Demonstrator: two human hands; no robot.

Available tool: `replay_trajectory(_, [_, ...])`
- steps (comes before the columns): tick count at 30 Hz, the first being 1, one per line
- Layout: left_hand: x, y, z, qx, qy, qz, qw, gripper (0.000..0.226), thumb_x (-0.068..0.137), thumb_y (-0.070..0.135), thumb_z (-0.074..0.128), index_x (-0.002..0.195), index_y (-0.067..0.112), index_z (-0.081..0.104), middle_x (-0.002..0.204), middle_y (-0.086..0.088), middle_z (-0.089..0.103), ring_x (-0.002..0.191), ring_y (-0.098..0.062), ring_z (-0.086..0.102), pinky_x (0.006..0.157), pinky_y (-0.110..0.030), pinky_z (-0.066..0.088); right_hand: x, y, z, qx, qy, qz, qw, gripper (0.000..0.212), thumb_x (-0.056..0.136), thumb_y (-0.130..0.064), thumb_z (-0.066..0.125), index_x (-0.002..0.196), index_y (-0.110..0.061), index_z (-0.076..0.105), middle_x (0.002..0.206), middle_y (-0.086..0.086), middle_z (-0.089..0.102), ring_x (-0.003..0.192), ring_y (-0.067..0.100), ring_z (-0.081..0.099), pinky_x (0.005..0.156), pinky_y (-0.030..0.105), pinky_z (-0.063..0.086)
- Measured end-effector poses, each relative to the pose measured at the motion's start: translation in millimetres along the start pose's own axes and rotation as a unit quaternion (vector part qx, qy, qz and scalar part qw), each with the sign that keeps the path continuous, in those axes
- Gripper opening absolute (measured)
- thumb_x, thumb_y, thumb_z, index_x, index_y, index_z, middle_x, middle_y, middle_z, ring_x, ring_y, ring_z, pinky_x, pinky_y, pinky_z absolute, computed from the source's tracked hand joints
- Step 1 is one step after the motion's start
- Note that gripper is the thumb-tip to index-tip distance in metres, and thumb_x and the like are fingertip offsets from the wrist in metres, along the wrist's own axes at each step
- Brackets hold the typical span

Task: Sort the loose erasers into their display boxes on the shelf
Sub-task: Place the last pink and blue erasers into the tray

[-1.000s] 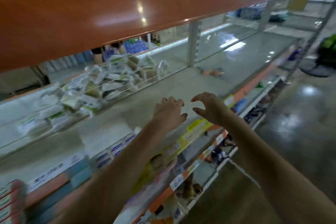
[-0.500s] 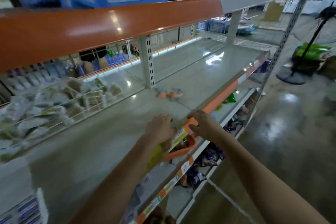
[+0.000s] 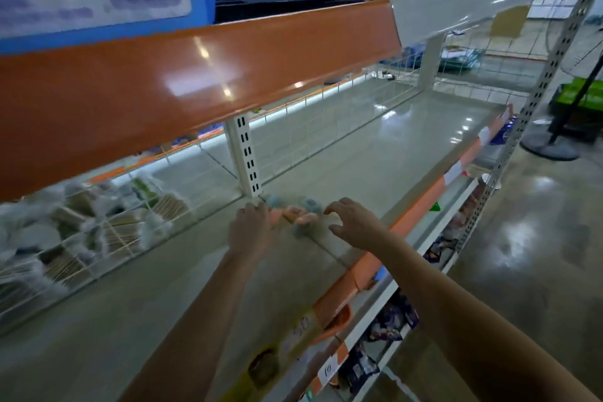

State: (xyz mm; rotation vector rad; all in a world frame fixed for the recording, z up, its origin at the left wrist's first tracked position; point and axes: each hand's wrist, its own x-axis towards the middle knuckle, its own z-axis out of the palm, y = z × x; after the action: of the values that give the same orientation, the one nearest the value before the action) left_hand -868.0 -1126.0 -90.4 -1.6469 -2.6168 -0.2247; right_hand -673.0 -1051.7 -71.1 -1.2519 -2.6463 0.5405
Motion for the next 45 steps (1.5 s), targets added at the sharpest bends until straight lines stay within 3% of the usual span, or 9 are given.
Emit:
replay_trajectory(4, [19.0, -3.1, 11.1, 0.011, -0.016, -0.006, 1.0, 0.045, 0.095, 0.046, 0.04, 0.123, 0.012, 0.048, 0.117, -0.011, 0.051, 0.109, -0.027, 0.05, 0.086, -0.038, 0.044, 32.8, 9.5, -2.9, 0.002, 0.007, 0.003, 1.0, 0.042, 0.089, -0.024, 0.054, 0.13, -0.013, 0.048, 0.128, 0.013, 0.051, 0.117, 0.029, 0.048, 0.096, 0.034, 0.038])
replay_trajectory(9, [22.8, -1.0, 18.9, -0.02, -0.002, -0.035, 0.999, 0.043, 0.094, 0.045, 0.045, 0.125, 0.015, 0.049, 0.119, -0.01, 0.052, 0.111, -0.027, 0.048, 0.089, -0.038, 0.042, 63.2, 10.2, 3.0, -0.014, -0.056, -0.015, 0.998, 0.045, 0.092, -0.035, 0.045, 0.135, -0.019, 0.043, 0.131, 0.011, 0.048, 0.116, 0.029, 0.045, 0.098, 0.038, 0.039])
replay_trajectory(17, [8.6, 6.7, 16.6, -0.056, 0.015, -0.089, 0.994, 0.031, 0.092, 0.039, 0.05, 0.113, 0.018, 0.059, 0.11, -0.005, 0.058, 0.105, -0.023, 0.052, 0.083, -0.033, 0.042, 84.1, 14.4, 8.2, 0.012, -0.019, -0.071, 0.997, 0.035, 0.086, -0.036, 0.06, 0.113, -0.015, 0.058, 0.113, 0.011, 0.055, 0.109, 0.026, 0.048, 0.089, 0.033, 0.042])
replay_trajectory(26, [-23.8, 32.5, 12.6, -0.154, 0.05, -0.166, 0.973, 0.03, 0.088, 0.031, 0.054, 0.115, 0.019, 0.062, 0.109, -0.003, 0.063, 0.097, -0.019, 0.056, 0.082, -0.032, 0.047, 90.4, 26.2, 1.5, 0.018, -0.082, -0.128, 0.988, 0.04, 0.085, -0.026, 0.062, 0.121, -0.012, 0.053, 0.119, 0.012, 0.054, 0.107, 0.028, 0.052, 0.091, 0.034, 0.045])
replay_trajectory(31, [-48.7, 46.3, 12.2, -0.159, 0.096, -0.176, 0.967, 0.033, 0.089, 0.032, 0.06, 0.12, 0.021, 0.06, 0.113, 0.001, 0.061, 0.1, -0.016, 0.054, 0.082, -0.028, 0.046, 84.2, 42.6, -0.7, -0.002, -0.091, -0.161, 0.983, 0.045, 0.084, -0.021, 0.059, 0.126, -0.01, 0.049, 0.122, 0.015, 0.051, 0.112, 0.03, 0.048, 0.095, 0.034, 0.04])
replay_trajectory(35, [-70.7, 59.6, 9.2, -0.188, 0.119, -0.194, 0.955, 0.033, 0.088, 0.035, 0.06, 0.119, 0.023, 0.06, 0.111, 0.004, 0.061, 0.096, -0.01, 0.053, 0.073, -0.02, 0.039, 66.8, 55.1, -4.4, 0.011, -0.067, -0.223, 0.973, 0.044, 0.081, -0.011, 0.059, 0.124, -0.011, 0.052, 0.119, 0.012, 0.051, 0.108, 0.028, 0.049, 0.093, 0.032, 0.044])
replay_trajectory(40, [-97.0, 75.3, 1.4, -0.213, 0.143, -0.212, 0.943, 0.032, 0.088, 0.031, 0.061, 0.118, 0.02, 0.061, 0.108, 0.003, 0.061, 0.091, -0.008, 0.053, 0.069, -0.018, 0.036, 39.8, 60.3, -15.7, 0.077, -0.06, -0.292, 0.952, 0.045, 0.081, -0.014, 0.063, 0.124, -0.009, 0.052, 0.116, 0.009, 0.051, 0.103, 0.021, 0.05, 0.088, 0.024, 0.041])
replay_trajectory(45, [-124.7, 89.1, -5.1, -0.232, 0.169, -0.2, 0.937, 0.03, 0.088, 0.028, 0.063, 0.117, 0.021, 0.061, 0.104, 0.006, 0.06, 0.088, -0.005, 0.053, 0.067, -0.015, 0.038, 11.8, 66.7, -21.9, 0.155, -0.087, -0.296, 0.938, 0.041, 0.083, -0.014, 0.063, 0.123, -0.012, 0.056, 0.107, 0.002, 0.054, 0.089, 0.01, 0.05, 0.068, 0.007, 0.036])
